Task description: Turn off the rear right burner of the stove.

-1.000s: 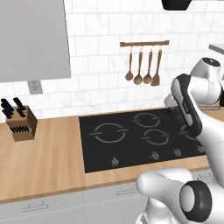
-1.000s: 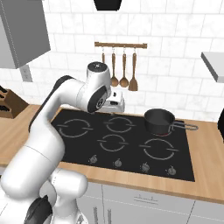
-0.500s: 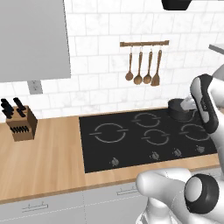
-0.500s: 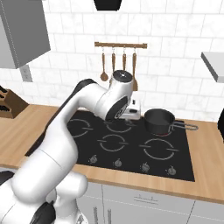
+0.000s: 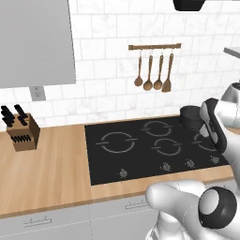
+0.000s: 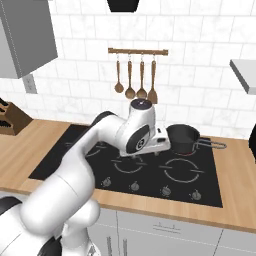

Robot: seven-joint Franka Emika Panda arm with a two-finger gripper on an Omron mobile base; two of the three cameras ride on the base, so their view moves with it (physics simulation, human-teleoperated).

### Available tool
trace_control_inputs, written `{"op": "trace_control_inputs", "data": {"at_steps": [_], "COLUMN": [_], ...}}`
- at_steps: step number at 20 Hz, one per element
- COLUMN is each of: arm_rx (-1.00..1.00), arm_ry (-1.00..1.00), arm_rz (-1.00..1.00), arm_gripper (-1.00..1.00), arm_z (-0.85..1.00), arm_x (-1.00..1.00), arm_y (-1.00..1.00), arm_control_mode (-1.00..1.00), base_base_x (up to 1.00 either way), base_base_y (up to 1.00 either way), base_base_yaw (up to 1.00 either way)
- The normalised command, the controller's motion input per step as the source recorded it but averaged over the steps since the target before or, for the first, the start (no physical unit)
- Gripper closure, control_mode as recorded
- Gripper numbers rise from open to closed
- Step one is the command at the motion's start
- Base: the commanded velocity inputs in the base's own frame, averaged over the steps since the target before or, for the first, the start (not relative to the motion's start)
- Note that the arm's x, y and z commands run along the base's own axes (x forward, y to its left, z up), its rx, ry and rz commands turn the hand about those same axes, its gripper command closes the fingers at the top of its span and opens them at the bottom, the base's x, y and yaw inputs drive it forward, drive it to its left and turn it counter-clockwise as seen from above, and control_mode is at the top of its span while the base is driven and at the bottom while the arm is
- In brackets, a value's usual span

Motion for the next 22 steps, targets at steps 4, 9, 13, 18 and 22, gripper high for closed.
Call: {"op": "trace_control_inputs", "data": {"at_steps": [4,9,13,18,22], "arm_rx": [-0.16,-0.02,0.0,0.0,0.0], "arm_ry": [0.0,0.0,0.0,0.0,0.05], "arm_rz": [0.18,0.09,0.0,0.0,0.01], "arm_gripper": [-1.0,-1.0,-1.0,-1.0,-1.0], "arm_z": [-0.45,-0.25,-0.26,-0.07,-0.25], "arm_x": [-0.02,-0.02,0.0,0.0,-0.05], "arm_y": [-0.52,-0.5,-0.4,-0.39,-0.21], "arm_control_mode": [-1.0,-1.0,-1.0,-1.0,-1.0], "base_base_x": [0.0,0.0,0.0,0.0,0.0], "base_base_y": [0.0,0.0,0.0,0.0,0.0], "base_base_yaw": [0.0,0.0,0.0,0.0,0.0]}}
